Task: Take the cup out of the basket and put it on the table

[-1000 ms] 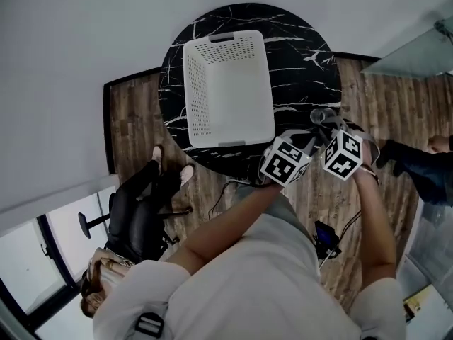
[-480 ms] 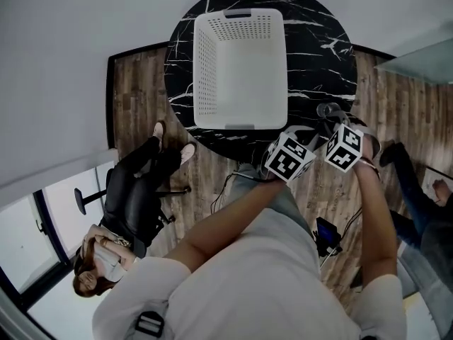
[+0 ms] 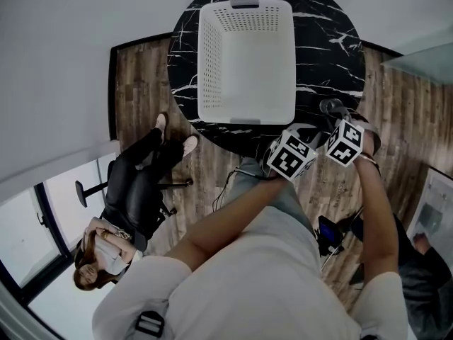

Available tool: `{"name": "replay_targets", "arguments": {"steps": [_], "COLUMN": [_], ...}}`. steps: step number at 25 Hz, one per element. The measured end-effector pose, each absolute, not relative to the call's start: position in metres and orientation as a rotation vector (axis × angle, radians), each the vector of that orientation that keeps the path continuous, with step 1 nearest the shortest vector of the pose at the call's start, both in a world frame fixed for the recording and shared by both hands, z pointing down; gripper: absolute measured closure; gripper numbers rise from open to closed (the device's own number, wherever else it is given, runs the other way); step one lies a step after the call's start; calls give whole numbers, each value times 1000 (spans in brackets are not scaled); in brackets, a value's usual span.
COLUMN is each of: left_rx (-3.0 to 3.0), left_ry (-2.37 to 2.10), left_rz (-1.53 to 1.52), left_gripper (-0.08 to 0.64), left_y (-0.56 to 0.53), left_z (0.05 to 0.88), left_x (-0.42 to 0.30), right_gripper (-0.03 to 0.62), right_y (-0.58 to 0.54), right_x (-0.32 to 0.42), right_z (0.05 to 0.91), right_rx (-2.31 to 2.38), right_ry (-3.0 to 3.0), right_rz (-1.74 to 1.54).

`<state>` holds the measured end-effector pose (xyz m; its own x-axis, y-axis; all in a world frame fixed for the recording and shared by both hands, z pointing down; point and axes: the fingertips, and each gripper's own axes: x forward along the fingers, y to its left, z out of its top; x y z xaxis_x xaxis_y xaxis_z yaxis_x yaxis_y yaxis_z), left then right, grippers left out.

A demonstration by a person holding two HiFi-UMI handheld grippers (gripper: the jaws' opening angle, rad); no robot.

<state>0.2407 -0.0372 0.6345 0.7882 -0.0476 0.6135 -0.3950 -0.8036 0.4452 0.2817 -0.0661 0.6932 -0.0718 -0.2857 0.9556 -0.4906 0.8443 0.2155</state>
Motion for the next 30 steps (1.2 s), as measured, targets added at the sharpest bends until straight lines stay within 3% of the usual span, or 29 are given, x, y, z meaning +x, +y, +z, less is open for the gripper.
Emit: {"name": "replay_targets", "arguments": {"steps": [20, 30], "left_rx": [2389, 2428], "left_ry": [-331, -332], "left_rz": [831, 789], "left_gripper": [555, 555], "left_y": [-35, -35], "left_z": [634, 609], "left_x": [234, 224], "right_gripper": [566, 566], "right_y": [-67, -65], "right_x": [287, 278], "right_z": [700, 664], "right_rx": [639, 747], "right_ry": [-1664, -1745], "right_rz": [188, 222]}}
